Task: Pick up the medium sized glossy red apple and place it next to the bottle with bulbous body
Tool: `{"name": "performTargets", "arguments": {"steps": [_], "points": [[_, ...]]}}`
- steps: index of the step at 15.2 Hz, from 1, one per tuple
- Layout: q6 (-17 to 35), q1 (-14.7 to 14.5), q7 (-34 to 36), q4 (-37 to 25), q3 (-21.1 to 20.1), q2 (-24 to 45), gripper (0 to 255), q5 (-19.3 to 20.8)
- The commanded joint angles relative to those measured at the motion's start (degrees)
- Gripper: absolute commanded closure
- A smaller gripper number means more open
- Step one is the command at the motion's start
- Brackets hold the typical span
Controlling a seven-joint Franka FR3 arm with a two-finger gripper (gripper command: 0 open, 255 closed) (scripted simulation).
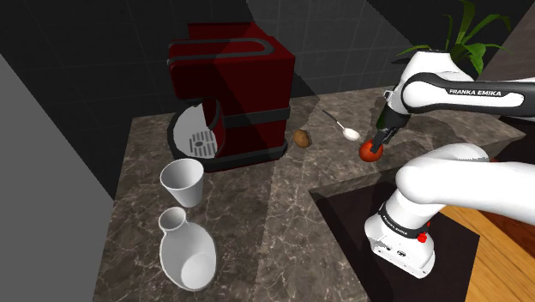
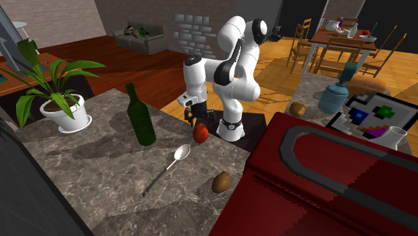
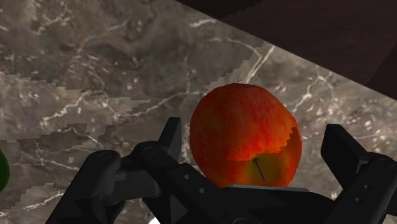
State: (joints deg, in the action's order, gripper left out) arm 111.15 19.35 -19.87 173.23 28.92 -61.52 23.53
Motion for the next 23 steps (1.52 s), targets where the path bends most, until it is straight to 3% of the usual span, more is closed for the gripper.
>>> {"name": "performTargets", "arguments": {"steps": [1,6,7,16,23], "points": [[0.4,0.0,0.0,0.1,0.1,0.2,0,0.1],[0.4,0.0,0.0,0.1,0.1,0.2,0,0.1],[0.4,0.0,0.0,0.1,0.1,0.2,255,0.1],[0.4,0.0,0.0,0.1,0.1,0.2,255,0.1],[-6.2,-1.3,0.3,-4.2,-2.6,-2.3,255,-2.8]]}}
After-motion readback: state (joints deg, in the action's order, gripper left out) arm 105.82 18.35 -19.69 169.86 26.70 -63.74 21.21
